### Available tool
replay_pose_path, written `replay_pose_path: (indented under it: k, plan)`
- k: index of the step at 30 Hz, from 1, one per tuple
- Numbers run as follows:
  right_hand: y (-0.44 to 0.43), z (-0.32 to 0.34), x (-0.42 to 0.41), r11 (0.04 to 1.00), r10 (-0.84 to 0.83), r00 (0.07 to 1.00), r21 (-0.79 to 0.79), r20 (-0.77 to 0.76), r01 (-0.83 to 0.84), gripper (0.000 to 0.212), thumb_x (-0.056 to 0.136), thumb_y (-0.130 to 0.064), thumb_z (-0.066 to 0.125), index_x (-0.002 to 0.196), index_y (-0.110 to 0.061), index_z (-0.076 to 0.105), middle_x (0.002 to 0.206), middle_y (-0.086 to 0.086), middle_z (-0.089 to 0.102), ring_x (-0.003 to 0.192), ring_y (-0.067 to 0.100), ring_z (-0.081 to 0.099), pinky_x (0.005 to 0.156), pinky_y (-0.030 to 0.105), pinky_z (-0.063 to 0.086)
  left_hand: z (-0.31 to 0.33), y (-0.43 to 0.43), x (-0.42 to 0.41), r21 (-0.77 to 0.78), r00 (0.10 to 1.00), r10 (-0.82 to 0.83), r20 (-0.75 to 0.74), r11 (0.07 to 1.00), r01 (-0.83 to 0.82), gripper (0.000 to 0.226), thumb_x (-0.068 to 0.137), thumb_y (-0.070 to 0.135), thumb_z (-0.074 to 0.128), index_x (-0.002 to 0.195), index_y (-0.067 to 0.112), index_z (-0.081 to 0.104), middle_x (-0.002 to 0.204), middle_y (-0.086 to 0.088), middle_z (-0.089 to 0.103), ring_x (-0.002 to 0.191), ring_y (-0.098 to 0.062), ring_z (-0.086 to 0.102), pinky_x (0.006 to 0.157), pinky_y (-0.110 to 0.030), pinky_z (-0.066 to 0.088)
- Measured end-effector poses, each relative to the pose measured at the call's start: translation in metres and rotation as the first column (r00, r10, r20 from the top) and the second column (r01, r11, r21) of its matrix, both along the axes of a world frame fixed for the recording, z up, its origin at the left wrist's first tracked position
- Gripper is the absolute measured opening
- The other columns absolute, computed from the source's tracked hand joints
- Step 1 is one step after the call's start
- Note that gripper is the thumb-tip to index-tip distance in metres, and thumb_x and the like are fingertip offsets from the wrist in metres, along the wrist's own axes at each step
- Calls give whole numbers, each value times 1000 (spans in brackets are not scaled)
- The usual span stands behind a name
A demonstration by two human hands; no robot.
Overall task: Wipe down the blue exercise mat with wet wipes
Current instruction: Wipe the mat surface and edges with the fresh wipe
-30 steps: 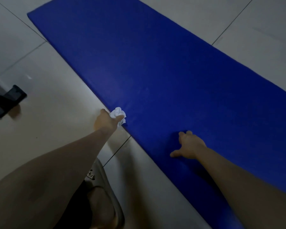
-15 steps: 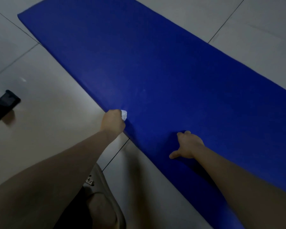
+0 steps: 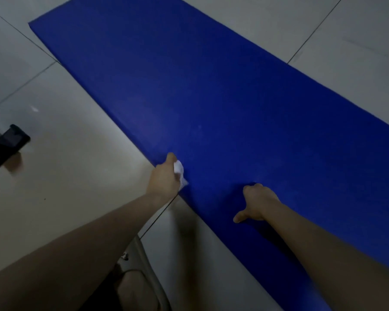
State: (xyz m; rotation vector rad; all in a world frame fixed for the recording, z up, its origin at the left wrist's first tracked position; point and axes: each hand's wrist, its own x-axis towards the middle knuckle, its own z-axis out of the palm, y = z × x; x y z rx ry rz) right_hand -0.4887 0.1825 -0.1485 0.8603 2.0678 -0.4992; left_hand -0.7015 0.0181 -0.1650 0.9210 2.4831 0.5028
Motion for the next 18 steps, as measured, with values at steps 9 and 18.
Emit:
replay_pose_path:
  k: [9, 18]
  plan:
    - [0, -5, -1, 1000, -2, 1000, -4, -19, 2, 87, 65, -70, 80, 123, -13, 48, 127, 10, 47, 101, 23, 55, 88, 38, 56, 5, 15, -56, -279, 992, -34, -124, 960, -2, 33, 93, 47, 65, 77, 18, 63, 76, 2, 65, 68, -15, 61, 67, -29, 49]
    - [-1, -6, 2, 1000, 11, 999, 12, -32, -11, 85, 65, -71, 80, 118, -13, 46, 128, 12, 46, 101, 23, 55, 84, 36, 55, -10, 1, 87, -413, 945, -198, 260, 862, 295, 33, 102, 50, 46, 114, 20, 43, 94, -1, 55, 75, -13, 56, 60, -30, 42]
